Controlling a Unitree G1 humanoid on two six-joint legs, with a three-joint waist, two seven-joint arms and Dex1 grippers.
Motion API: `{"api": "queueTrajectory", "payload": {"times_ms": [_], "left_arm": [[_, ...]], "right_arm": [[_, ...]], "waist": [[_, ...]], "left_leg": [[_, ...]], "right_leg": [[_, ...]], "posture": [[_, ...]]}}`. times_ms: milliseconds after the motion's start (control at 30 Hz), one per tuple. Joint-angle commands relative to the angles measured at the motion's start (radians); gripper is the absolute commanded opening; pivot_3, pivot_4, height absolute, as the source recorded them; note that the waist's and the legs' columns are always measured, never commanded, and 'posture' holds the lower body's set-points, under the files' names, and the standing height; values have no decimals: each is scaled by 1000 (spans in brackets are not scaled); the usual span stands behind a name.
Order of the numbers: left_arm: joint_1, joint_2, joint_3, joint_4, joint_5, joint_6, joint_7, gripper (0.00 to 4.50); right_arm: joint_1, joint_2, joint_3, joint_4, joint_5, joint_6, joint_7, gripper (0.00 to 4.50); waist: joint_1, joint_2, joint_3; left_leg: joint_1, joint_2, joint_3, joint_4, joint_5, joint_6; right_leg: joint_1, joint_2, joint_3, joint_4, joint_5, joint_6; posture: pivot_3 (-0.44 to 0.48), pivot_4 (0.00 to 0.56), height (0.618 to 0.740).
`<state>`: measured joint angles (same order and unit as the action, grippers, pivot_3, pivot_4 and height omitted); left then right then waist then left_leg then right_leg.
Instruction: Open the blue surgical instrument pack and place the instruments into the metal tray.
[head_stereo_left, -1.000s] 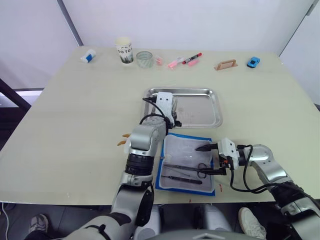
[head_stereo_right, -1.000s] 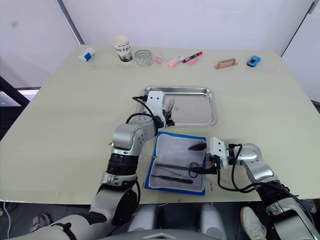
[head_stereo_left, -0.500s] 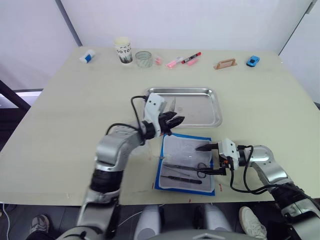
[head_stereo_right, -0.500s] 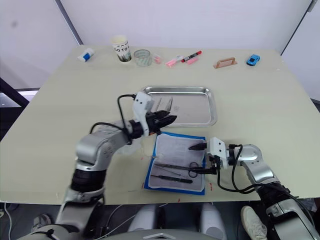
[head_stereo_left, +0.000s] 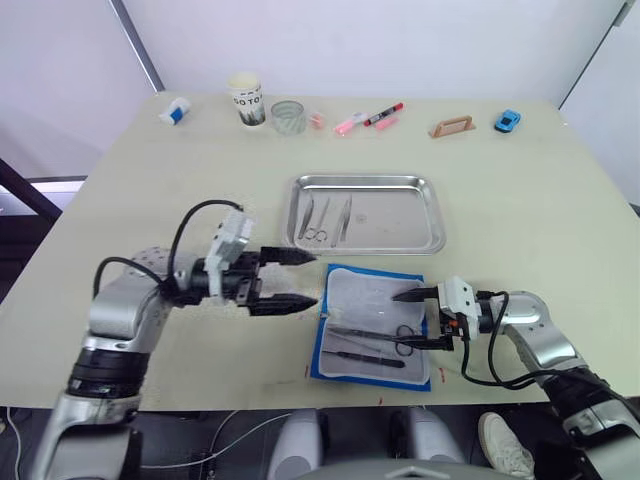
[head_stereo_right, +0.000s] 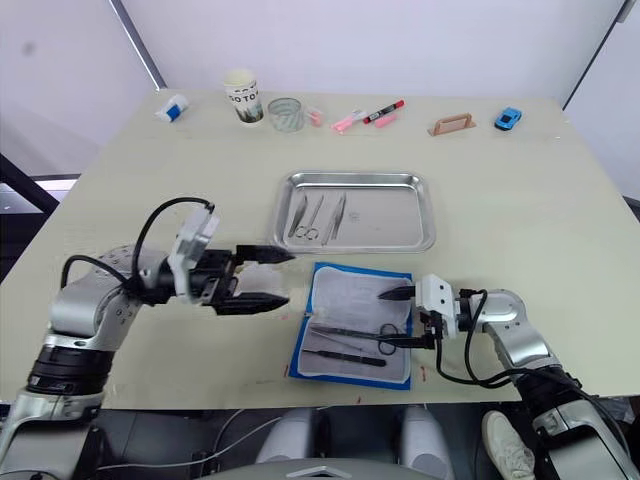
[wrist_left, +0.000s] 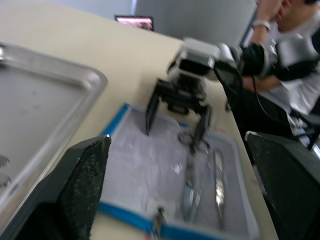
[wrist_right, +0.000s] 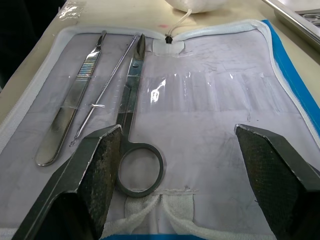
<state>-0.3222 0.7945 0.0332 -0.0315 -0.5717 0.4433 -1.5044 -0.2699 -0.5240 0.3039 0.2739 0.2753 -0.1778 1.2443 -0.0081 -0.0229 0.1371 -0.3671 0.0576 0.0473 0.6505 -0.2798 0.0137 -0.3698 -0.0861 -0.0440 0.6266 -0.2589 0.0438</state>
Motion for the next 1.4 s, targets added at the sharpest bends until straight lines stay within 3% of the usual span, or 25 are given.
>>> {"api": "queueTrajectory", "payload": {"times_ms": [33, 267, 600, 1400], "left_arm": [[14, -1, -23, -8, 31, -109, -55, 4418], [62, -41, -77, 70, 106, -317, -86, 4418], [-16, -141, -173, 307, 155, -514, -110, 4418], [-57, -299, -248, 428, 308, -693, -16, 4418]], "right_arm": [[50, -22, 27, 72, -92, 39, -27, 3748], [59, -30, 21, 52, -91, 46, -28, 3748], [62, -49, 23, 27, -91, 66, -19, 3748], [64, -42, 27, 9, -93, 84, -37, 3748]], "waist": [[1, 0, 0], [2, -1, 0], [13, -2, -2], [23, 2, -11]], "left_leg": [[-1, 0, 0, 0, 0, 0], [-8, 0, 0, 1, 0, 0], [-11, -1, 0, 2, 0, 1], [-11, -1, 1, 4, 0, 1]], "right_leg": [[0, 0, 0, 0, 0, 0], [-7, 0, 1, 0, 0, 0], [-8, 4, 0, 0, 0, 1], [-7, 6, -1, 2, 2, 4]], "posture": [[0, 150, 740], [0, 150, 740], [0, 150, 740], [0, 150, 740]]}}
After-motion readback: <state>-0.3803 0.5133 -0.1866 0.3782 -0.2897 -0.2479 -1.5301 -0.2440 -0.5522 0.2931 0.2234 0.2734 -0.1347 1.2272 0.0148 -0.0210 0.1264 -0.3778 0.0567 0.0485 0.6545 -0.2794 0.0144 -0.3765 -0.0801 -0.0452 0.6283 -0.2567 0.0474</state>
